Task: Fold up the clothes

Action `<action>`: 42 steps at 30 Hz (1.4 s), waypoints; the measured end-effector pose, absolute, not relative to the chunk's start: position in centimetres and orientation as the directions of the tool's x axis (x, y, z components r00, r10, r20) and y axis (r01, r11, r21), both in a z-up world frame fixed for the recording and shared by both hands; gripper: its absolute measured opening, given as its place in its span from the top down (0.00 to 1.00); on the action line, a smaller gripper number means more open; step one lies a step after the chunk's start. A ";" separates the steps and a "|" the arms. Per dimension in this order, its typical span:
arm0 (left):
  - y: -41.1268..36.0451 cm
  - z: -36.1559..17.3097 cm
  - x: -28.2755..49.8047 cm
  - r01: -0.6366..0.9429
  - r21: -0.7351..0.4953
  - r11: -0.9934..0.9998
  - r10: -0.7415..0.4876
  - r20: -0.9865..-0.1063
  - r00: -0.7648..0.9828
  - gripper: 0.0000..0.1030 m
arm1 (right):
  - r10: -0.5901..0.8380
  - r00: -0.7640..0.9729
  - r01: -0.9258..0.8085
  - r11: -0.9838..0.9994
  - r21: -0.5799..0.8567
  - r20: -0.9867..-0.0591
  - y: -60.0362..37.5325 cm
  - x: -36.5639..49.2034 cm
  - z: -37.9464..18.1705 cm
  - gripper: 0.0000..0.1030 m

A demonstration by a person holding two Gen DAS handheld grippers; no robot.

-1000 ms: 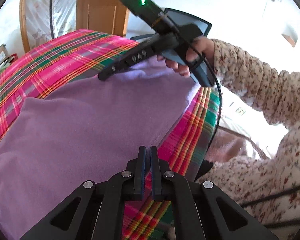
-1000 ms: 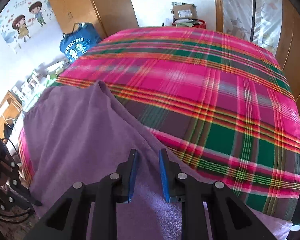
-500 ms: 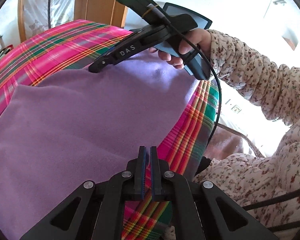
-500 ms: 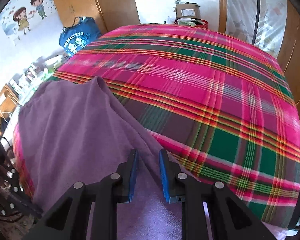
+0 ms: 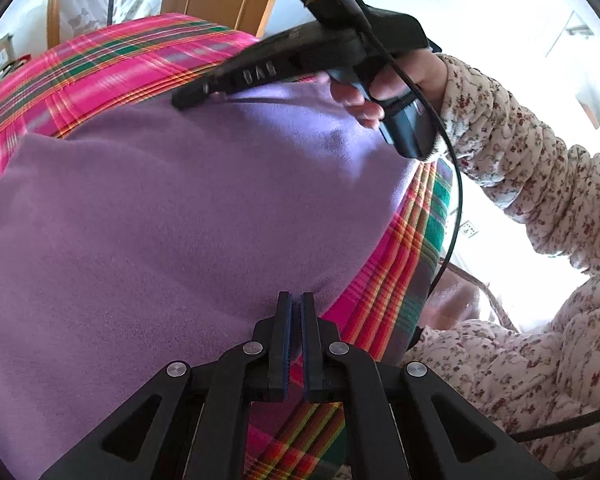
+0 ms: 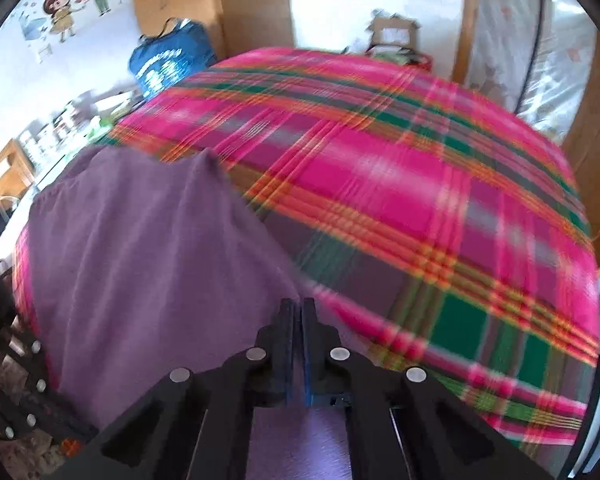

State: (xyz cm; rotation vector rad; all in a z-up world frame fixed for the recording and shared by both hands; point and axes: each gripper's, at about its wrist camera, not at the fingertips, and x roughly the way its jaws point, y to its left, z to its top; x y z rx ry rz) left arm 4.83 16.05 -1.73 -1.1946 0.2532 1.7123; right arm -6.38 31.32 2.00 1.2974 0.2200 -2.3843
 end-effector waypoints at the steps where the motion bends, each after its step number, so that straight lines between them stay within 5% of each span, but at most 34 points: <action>1: 16.1 -1.8 4.8 -0.803 -0.345 -0.486 0.599 -0.801 -0.019 0.96 | -0.292 -0.484 0.412 -0.908 0.080 -0.825 31.9 -6.7 2.1 0.97; 10: 15.9 -1.8 4.8 -0.798 -0.356 -0.486 0.603 -0.798 -0.012 0.96 | -0.285 -0.478 0.378 -0.921 0.098 -0.831 32.3 -7.5 0.9 0.96; 13: 15.8 -1.6 4.8 -0.794 -0.356 -0.492 0.604 -0.797 -0.017 0.95 | -0.253 -0.484 0.353 -0.932 0.078 -0.838 32.1 -7.6 0.9 0.87; 21: 13.8 -0.1 5.2 -0.773 -0.351 -0.529 0.622 -0.780 -0.072 0.82 | -0.167 -0.592 0.314 -0.949 -0.035 -0.788 30.5 -5.8 3.4 0.82; 25: 12.3 0.5 4.4 -0.743 -0.345 -0.574 0.625 -0.771 -0.124 0.79 | -0.250 -0.598 0.364 -0.931 0.020 -0.761 28.5 -4.8 4.6 0.82; 31: 8.4 0.8 2.4 -0.630 -0.342 -0.697 0.593 -0.769 -0.238 0.77 | -0.360 -0.524 0.491 -0.868 0.072 -0.771 23.9 -4.9 3.4 0.82; 42: -0.3 -0.8 -0.2 -0.385 -0.367 -0.847 0.502 -0.792 -0.348 0.77 | -0.267 -0.525 0.411 -0.911 0.034 -0.808 23.0 -7.9 0.7 0.82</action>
